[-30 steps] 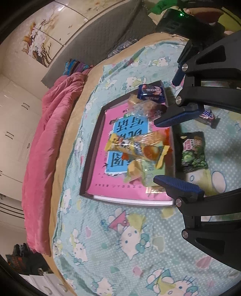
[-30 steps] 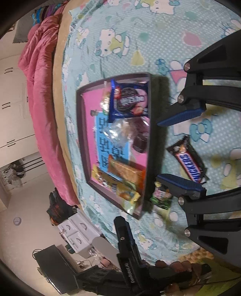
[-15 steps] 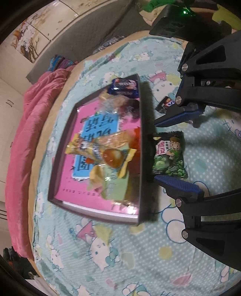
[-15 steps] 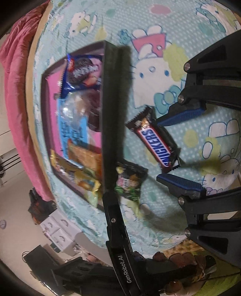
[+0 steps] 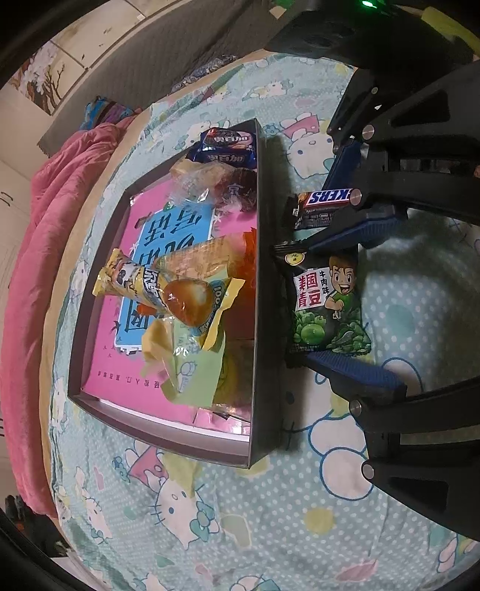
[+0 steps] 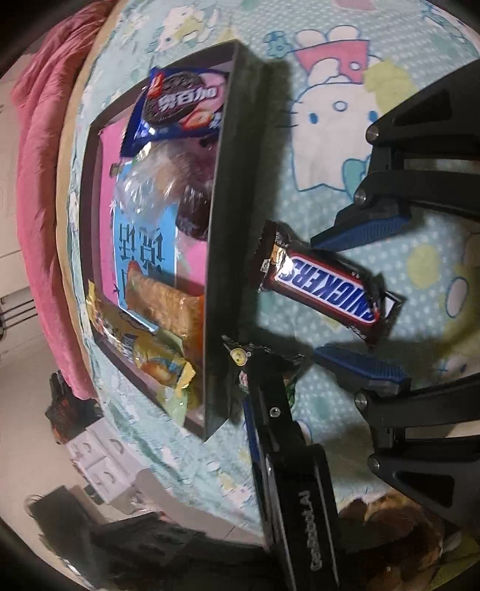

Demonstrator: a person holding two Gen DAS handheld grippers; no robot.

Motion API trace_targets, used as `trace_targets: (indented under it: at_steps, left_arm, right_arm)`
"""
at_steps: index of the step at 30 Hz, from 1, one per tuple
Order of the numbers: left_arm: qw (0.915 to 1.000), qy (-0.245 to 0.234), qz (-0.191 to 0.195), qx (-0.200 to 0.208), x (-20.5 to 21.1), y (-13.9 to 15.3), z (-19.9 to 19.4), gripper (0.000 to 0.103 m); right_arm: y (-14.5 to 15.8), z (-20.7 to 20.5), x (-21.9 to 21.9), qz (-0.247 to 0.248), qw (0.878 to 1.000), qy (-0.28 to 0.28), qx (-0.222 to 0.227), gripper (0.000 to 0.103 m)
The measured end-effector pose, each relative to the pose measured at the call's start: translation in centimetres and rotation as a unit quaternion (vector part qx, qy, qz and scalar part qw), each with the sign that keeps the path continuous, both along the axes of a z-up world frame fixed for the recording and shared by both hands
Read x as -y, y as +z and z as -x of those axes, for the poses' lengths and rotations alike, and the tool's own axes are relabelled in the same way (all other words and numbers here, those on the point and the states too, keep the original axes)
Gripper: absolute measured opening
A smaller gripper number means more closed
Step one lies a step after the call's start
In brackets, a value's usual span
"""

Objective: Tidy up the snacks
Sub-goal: 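Grasp the Snickers bar with right tool while left grasps the green pea-snack bag, then carry the Snickers bar with right tool while left carries the pea-snack bag to tray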

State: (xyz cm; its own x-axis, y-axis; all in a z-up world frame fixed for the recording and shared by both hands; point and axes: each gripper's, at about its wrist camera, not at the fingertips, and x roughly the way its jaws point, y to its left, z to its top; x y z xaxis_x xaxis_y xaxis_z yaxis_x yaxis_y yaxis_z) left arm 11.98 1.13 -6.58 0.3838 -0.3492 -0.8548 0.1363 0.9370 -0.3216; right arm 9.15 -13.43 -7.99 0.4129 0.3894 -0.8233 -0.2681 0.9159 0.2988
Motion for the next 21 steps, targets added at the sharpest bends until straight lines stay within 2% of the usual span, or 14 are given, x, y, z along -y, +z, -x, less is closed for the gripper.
trace_targets:
  at_steps: [2, 5, 7, 14, 15, 16, 17, 21]
  left_arm:
    - [1.0000, 0.000, -0.008, 0.001, 0.3, -0.1, 0.0, 0.062]
    - [0.9998, 0.003, -0.011, -0.014, 0.7, -0.8, 0.0, 0.065]
    - [0.9997, 0.007, -0.017, -0.015, 0.9, -1.0, 0.1, 0.066]
    - [0.9989, 0.004, -0.046, 0.000, 2.7, -1.3, 0.0, 0.066]
    - [0.9988, 0.002, -0.049, 0.005, 2.9, -1.3, 0.1, 0.062]
    - [0.9989, -0.003, -0.046, 0.011, 3.1, -1.3, 0.1, 0.049]
    - [0.9990, -0.006, -0.042, 0.013, 3.1, -1.2, 0.1, 0.043]
    - [0.9998, -0.012, -0.008, 0.017, 2.2, -0.5, 0.3, 0.038]
  right_arm:
    - [-0.3, 0.1, -0.8, 0.032, 0.999, 0.015, 0.012, 0.049]
    - [-0.1, 0.7, -1.7, 0.094, 0.994, 0.041, 0.044, 0.033]
    - [0.0, 0.9, -1.4, 0.104, 0.992, 0.047, 0.046, 0.030]
    - [0.5, 1.2, 1.4, 0.061, 0.997, 0.021, 0.040, 0.030]
    - [0.8, 1.2, 2.1, 0.048, 0.998, 0.012, 0.043, 0.030]
    - [1.2, 1.1, 2.6, 0.037, 0.998, 0.004, 0.044, 0.030]
    - [1.4, 1.1, 3.1, 0.027, 0.999, -0.005, 0.047, 0.030]
    - [2.8, 1.0, 4.7, -0.011, 0.997, -0.032, 0.066, 0.030]
